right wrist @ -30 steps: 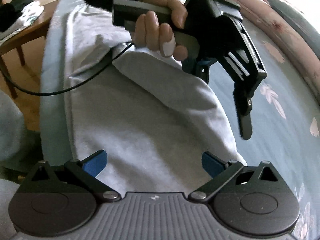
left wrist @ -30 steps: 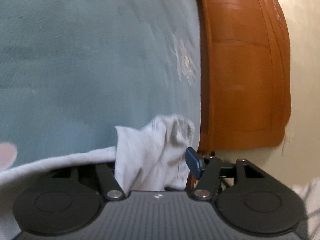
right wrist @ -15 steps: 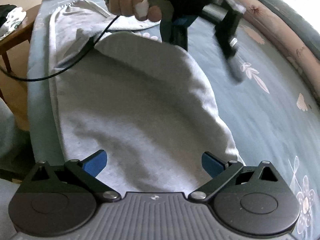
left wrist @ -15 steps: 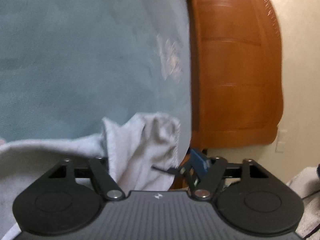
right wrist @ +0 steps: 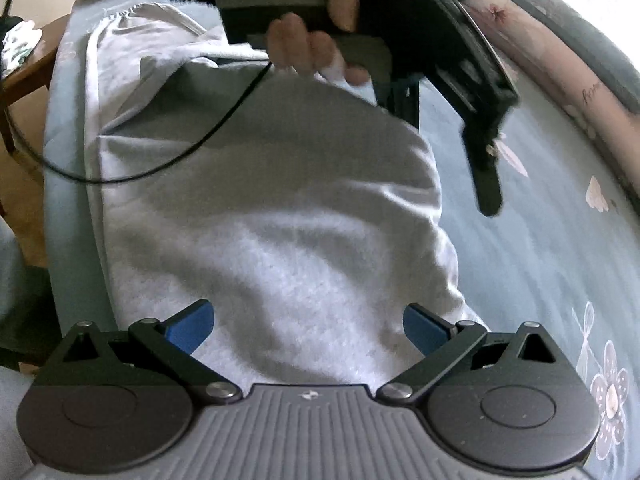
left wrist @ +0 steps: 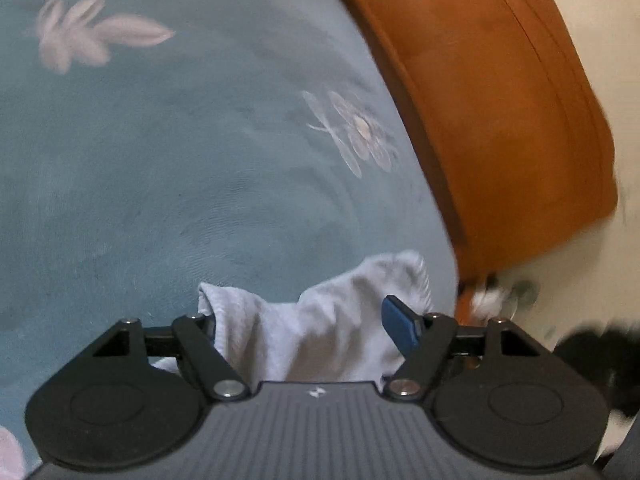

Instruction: Fold clothes

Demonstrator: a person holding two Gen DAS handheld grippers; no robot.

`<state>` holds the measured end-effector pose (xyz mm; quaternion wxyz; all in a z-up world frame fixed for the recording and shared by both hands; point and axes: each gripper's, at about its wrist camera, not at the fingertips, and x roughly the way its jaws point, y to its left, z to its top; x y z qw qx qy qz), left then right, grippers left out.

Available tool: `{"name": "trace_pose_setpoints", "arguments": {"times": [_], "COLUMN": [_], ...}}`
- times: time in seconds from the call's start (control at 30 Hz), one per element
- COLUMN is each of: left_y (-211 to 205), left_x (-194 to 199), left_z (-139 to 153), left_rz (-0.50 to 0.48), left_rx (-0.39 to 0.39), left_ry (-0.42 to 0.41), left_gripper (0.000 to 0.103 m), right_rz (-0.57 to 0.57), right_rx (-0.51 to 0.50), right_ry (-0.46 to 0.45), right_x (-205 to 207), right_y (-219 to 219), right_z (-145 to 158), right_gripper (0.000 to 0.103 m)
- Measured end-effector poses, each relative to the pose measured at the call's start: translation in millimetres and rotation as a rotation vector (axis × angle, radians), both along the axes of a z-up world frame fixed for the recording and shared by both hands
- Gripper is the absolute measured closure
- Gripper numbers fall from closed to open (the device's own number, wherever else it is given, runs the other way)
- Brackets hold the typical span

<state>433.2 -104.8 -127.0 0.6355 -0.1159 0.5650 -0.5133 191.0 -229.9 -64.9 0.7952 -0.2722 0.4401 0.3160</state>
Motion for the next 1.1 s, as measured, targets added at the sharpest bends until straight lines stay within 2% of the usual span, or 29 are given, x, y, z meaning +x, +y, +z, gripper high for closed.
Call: {"name": "trace_pose_setpoints", "arguments": {"times": [0.07,0.13,0.23,0.33,0.4,0.47,0.57,0.67,0.73,0.8,0.87,1.0,1.1], "left_y": [-1.5,2.0,22.6,44.3,54.6,60.5,58.5,58.5,69.9,89.4,100.2,105.3,105.8], "left_x": [-1.3,-1.4,-0.7,7.8,9.6,1.7,-18.4,-35.3,-42.3,-54.7,-61.8,-67.6,-68.7], "left_z": [2.1,6.7,19.8,28.0,37.1,47.9,47.1,23.8,-0.4,-4.0,-2.6,11.6,15.7], "left_rz": [-0.052,-0.086,-0.071,0.003,0.058,0.069,0.024,0.000,0.034,0.115,0.138,0.113,0.093], "left_rx": [0.028,0.042,0.098,0.148,0.150,0.113,0.085,0.188,0.261,0.217,0.221,0.244,0.251], "left_ry": [-0.054,-0.074,-0.156,-0.205,-0.209,-0.212,-0.191,-0.180,-0.099,-0.058,-0.015,-0.042,-0.095], "left_gripper": [0.033,0.035,0.035,0.035,0.035,0.035,0.034,0.034,0.035,0.033,0.033,0.034,0.033], "right_rz": [-0.004,-0.008,-0.012,-0.018,-0.024,-0.030,-0.035,-0.028,-0.023,-0.027,-0.033,-0.054,-0.113], "right_rx": [-0.002,-0.004,-0.001,-0.007,-0.011,-0.006,0.006,0.005,0.003,-0.004,-0.011,0.014,0.095], "right_ry": [0.001,-0.002,-0.003,-0.002,-0.003,-0.002,0.006,0.005,0.009,0.025,0.043,0.075,0.101], "right_x": [0.3,1.1,2.3,4.8,6.1,8.0,11.9,15.9,17.4,18.0,18.3,27.0,49.2], "right_y": [-0.1,0.2,-2.7,-2.8,-2.4,-3.1,-0.7,5.3,6.4,4.7,2.5,0.3,-6.4], "right_z": [-1.7,-2.1,-0.4,-2.7,-3.9,-4.0,-4.1,-5.5,-4.9,-5.6,-7.2,-5.8,4.6], "right_gripper": [0.001,0.001,0.001,0.001,0.001,0.001,0.001,0.001,0.001,0.001,0.001,0.001,0.003]}}
